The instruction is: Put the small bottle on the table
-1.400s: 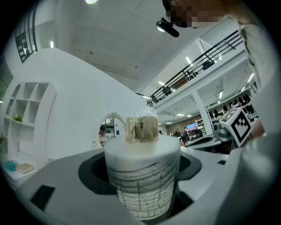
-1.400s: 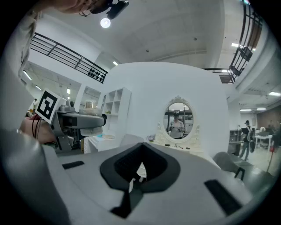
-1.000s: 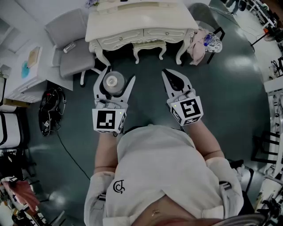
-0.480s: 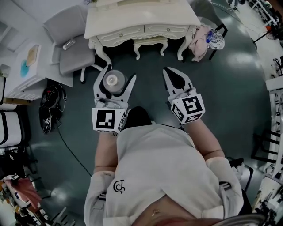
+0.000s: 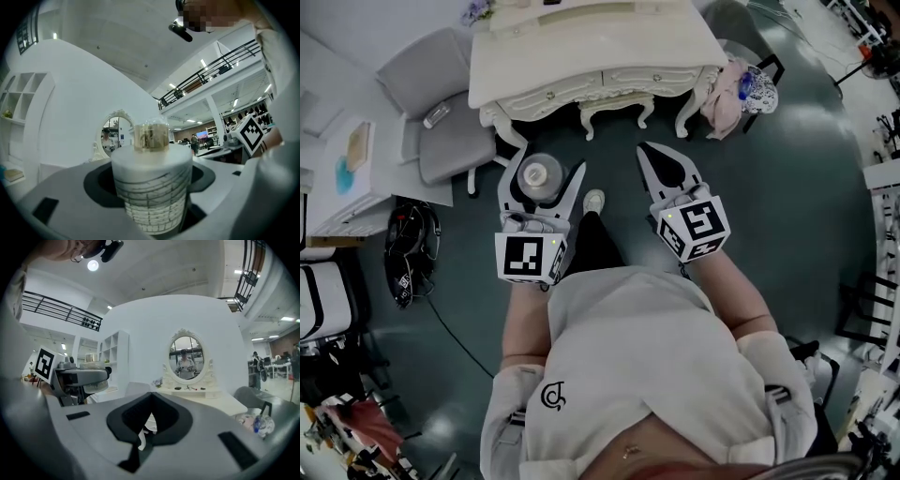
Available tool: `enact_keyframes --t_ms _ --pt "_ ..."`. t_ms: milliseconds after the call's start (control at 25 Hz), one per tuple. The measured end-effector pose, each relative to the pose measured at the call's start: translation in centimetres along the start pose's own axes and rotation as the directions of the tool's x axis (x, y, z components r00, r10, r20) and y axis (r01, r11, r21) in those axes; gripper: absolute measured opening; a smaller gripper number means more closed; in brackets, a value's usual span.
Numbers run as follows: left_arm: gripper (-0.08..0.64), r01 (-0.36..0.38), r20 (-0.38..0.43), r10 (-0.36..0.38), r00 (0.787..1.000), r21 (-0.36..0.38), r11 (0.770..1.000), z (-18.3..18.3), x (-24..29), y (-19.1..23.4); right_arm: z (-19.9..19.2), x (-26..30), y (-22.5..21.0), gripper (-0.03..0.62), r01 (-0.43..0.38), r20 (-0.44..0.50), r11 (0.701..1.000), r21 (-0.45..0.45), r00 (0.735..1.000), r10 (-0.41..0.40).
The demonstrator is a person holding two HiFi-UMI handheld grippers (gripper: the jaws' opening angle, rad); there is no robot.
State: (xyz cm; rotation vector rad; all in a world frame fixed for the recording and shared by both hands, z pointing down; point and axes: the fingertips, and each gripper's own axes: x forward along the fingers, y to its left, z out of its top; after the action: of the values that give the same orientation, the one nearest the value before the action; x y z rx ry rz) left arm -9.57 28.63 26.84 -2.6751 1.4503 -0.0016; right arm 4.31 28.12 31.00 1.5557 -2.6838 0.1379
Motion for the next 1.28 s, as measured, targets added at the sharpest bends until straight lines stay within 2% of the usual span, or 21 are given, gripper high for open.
enact_keyframes --t_ms 360,760,960,1280 --pt "0.353 0.033 -0.012 -0.033 0.999 -0.029 0.999 -2.1 13.9 10.4 0.9 14.9 -7.3 0.008 0.028 -0.039 1.0 -0.006 0.999 -0.029" --pt "0.353 0.061 -0.011 -0.061 0.998 -0.018 0.998 -3.4 27.3 21.6 2.2 30.7 -14.2 0.008 0.053 -0.065 0.998 -0.013 0.996 -0.054" --pt "0.353 0.072 -0.04 -0.073 0.997 -0.024 0.997 -4.7 32.2 24.8 2.5 35.5 -17.6 0.008 0.085 -0.08 0.996 -0.012 0.993 -0.086" --pt "0.353 0.061 -0.102 -0.065 0.993 -0.033 0.998 -8.1 38.4 25.9 0.6 40.9 -22.4 0.008 0.055 -0.133 0.998 -0.02 0.989 -0.057"
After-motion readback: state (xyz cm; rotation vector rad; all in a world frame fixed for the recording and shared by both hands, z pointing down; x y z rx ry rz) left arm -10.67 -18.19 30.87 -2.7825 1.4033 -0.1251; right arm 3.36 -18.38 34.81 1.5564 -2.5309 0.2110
